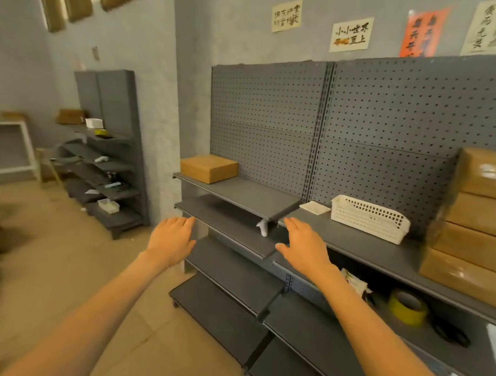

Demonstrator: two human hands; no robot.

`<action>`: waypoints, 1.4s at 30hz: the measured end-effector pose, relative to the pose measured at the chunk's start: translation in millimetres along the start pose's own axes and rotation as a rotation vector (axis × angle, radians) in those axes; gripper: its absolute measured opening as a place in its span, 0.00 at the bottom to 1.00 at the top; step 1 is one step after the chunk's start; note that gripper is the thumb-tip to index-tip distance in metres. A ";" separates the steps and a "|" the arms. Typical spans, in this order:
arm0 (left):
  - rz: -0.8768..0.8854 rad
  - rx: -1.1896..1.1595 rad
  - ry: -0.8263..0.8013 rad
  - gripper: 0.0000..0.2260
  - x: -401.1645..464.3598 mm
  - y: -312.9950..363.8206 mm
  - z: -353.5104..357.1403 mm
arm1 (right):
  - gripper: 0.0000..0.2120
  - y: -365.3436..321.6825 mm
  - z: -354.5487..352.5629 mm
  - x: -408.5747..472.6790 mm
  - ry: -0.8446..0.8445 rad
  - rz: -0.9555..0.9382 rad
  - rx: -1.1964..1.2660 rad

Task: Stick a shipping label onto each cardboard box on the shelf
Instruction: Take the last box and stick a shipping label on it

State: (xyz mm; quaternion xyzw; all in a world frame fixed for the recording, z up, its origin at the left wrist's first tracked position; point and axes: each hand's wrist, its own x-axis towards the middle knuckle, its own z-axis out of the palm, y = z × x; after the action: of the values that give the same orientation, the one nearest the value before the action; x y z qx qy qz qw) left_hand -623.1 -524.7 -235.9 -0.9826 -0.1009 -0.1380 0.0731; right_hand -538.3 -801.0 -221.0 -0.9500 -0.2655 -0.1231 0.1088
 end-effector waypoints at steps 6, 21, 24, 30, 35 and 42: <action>-0.107 0.009 -0.004 0.26 16.2 -112.2 14.3 | 0.33 -91.4 29.8 72.0 0.033 -0.098 -0.010; -0.255 -0.008 -0.155 0.26 73.0 -257.3 107.3 | 0.33 -196.3 144.1 207.5 -0.117 -0.188 0.009; -0.256 0.009 -0.148 0.26 107.3 -287.1 119.0 | 0.33 -211.6 163.0 252.3 -0.119 -0.202 0.021; -0.231 0.072 -0.092 0.24 202.2 -350.8 121.1 | 0.34 -242.3 170.0 360.8 -0.067 -0.204 0.029; -0.237 0.069 -0.018 0.23 260.9 -397.6 122.8 | 0.32 -272.1 173.8 432.0 -0.021 -0.232 0.030; -0.206 0.049 -0.085 0.23 311.1 -455.0 170.5 | 0.33 -307.3 218.9 493.5 -0.101 -0.222 -0.023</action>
State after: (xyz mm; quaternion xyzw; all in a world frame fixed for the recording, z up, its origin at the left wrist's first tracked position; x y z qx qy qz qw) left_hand -385.9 0.8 -256.3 -0.9698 -0.2079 -0.1005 0.0784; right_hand -254.0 -249.0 -240.7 -0.9209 -0.3729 -0.0893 0.0703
